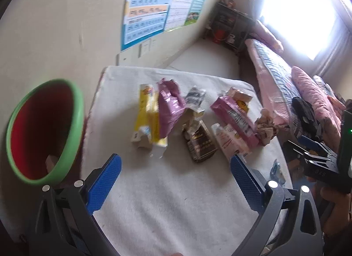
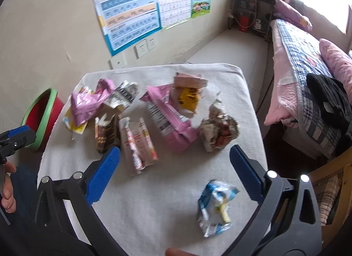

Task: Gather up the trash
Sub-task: 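Move both open tools back over the table, then grasp the pink wrapper with the left gripper while the right gripper grasps the crumpled paper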

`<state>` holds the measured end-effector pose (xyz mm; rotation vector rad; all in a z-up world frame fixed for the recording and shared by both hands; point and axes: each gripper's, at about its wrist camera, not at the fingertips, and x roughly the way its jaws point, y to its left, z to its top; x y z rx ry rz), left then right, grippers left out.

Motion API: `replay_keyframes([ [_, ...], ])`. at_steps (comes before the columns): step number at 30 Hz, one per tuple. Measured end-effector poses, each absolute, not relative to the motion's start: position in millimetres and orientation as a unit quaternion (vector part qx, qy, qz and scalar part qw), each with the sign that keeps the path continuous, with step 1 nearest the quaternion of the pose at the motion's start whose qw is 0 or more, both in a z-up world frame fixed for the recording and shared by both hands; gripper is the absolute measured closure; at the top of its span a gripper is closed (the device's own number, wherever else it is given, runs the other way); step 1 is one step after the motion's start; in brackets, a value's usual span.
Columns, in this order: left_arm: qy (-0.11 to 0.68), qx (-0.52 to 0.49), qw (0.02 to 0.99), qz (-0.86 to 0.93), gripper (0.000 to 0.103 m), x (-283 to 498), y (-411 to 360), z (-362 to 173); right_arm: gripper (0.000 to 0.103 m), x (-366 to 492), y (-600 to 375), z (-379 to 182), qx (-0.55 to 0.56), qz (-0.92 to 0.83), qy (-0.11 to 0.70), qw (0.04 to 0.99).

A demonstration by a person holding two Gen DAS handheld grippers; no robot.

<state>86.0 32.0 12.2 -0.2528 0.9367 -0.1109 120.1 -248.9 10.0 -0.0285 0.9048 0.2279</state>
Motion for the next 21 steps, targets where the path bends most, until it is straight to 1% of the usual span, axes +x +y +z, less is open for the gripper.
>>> replay_keyframes([
  [4,0.453,-0.121,0.88,-0.07,0.009,107,26,12,0.005,136,-265,6,-0.005,0.093,0.441,0.893],
  [5,0.456,-0.123,0.878,-0.071,0.01,112,26,10,0.005,140,-268,4,-0.004,0.091,0.443,0.892],
  [6,0.46,-0.125,0.876,-0.073,0.014,119,26,9,0.005,144,-270,3,-0.002,0.091,0.446,0.891],
  [16,0.488,-0.131,0.86,-0.076,0.02,165,21,-13,0.005,176,-284,-10,0.007,0.077,0.458,0.886],
  [18,0.496,-0.139,0.854,-0.068,0.026,175,26,-20,0.005,180,-284,-14,0.006,0.076,0.461,0.884],
  [21,0.505,-0.146,0.848,-0.065,0.03,185,29,-26,0.005,187,-286,-19,0.008,0.074,0.466,0.882],
])
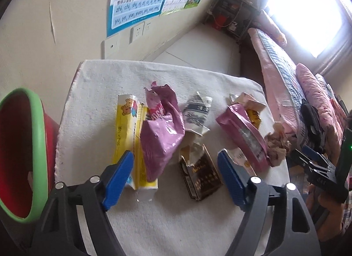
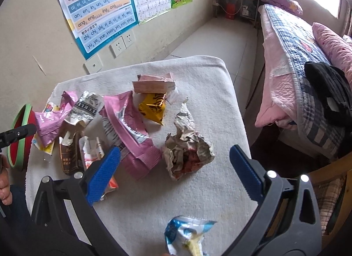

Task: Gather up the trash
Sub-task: 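Grasp the pink wrapper with the left gripper while the right gripper grasps the crumpled paper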

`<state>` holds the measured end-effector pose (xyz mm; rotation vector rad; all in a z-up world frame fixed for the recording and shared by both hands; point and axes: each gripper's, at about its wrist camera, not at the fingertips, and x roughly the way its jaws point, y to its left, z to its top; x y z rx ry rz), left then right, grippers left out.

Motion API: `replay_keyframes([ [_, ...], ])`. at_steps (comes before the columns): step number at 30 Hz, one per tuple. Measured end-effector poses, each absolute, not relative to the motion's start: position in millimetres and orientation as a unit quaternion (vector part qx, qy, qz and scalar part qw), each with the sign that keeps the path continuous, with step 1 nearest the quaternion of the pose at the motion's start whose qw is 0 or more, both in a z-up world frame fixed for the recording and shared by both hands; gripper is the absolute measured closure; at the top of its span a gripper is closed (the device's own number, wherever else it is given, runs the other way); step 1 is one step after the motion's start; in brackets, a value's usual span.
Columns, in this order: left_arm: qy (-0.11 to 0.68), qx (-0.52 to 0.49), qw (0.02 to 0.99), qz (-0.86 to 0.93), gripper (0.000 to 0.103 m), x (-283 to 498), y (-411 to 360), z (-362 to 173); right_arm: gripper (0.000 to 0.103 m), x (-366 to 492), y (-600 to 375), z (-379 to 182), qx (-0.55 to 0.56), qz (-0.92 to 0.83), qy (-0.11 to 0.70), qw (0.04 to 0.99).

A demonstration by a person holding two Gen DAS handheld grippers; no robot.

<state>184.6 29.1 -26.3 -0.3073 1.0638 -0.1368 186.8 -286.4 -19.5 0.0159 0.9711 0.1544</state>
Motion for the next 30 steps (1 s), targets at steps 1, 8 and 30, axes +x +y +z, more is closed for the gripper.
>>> replay_keyframes([
  [1,0.507,-0.148,0.847,-0.066,0.031,187,30,-28,0.005,189,-287,-22,0.008,0.074,0.468,0.881],
  [8,0.521,-0.153,0.837,-0.067,0.042,203,27,-40,0.015,204,-291,-37,0.013,0.076,0.485,0.871],
  [30,0.51,-0.112,0.849,-0.081,0.095,193,11,-26,0.073,200,-299,-34,-0.012,0.059,0.483,0.873],
])
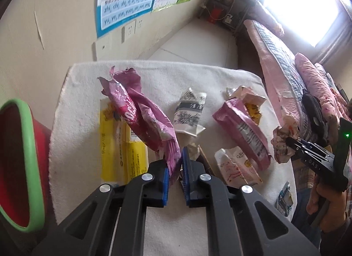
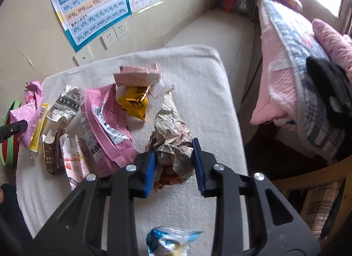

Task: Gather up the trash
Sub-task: 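Grasp the pink wrapper with the left gripper while the right gripper grasps the crumpled paper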

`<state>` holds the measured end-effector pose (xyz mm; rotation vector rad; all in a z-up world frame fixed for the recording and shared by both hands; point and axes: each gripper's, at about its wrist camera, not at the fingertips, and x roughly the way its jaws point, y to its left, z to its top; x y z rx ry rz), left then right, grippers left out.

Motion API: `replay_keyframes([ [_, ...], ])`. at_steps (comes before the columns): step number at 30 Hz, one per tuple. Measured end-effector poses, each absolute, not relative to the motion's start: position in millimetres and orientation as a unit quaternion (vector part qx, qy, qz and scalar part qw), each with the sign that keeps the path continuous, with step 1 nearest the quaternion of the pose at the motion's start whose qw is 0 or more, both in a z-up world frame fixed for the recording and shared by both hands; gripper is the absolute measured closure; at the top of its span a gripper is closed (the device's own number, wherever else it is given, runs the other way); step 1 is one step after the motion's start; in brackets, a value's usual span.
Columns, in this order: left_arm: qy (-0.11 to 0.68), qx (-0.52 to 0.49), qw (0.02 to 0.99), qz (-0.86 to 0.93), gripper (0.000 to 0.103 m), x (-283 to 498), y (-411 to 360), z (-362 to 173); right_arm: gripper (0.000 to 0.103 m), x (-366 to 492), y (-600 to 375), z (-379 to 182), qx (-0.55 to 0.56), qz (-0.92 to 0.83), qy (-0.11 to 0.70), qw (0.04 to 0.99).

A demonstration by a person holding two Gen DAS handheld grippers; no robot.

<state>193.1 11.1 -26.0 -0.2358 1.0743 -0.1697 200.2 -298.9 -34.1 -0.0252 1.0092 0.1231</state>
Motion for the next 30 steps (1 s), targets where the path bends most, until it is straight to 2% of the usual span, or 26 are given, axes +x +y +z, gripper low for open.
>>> replay_keyframes([
  [10,0.481,-0.111,0.864,-0.098,0.095,164,9,6,0.074,179,-295,0,-0.015,0.062,0.449,0.891],
  [30,0.452,-0.096,0.882,-0.091,0.096,95,21,27,0.074,131,-247,36,-0.034,0.1,0.42,0.902],
])
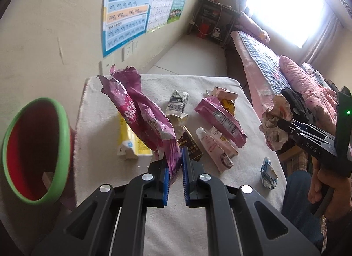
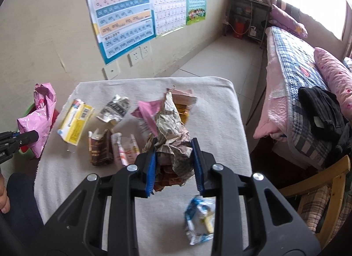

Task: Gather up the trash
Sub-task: 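Grasp the pink wrapper with the left gripper while the right gripper grasps the crumpled paper, then carry both items over the red bucket and open both grippers to drop them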

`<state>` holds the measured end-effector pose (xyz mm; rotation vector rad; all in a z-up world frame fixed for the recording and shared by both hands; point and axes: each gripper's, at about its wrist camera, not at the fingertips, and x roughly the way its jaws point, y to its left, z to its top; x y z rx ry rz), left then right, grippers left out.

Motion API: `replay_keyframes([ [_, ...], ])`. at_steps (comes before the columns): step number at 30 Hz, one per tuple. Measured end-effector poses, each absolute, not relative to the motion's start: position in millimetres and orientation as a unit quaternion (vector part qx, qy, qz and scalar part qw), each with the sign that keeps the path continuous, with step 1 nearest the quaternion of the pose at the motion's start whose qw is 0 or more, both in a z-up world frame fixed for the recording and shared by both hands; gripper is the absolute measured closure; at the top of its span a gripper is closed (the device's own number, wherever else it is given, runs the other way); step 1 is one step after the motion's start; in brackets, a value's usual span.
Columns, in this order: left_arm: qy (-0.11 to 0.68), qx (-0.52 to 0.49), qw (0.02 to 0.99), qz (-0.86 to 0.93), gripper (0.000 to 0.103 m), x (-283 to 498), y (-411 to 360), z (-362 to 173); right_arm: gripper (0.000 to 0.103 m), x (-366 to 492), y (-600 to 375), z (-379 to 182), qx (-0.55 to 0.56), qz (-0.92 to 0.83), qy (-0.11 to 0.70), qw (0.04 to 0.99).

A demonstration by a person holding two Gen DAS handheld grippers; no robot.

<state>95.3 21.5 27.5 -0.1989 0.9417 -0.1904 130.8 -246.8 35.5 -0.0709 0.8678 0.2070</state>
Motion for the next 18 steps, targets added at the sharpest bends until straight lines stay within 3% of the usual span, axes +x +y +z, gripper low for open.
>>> replay_keyframes([
  [18,0.431,-0.137,0.891,-0.034,0.096,55,110,32,0.074,119,-127,44,-0.061,0.195,0.411,0.888],
])
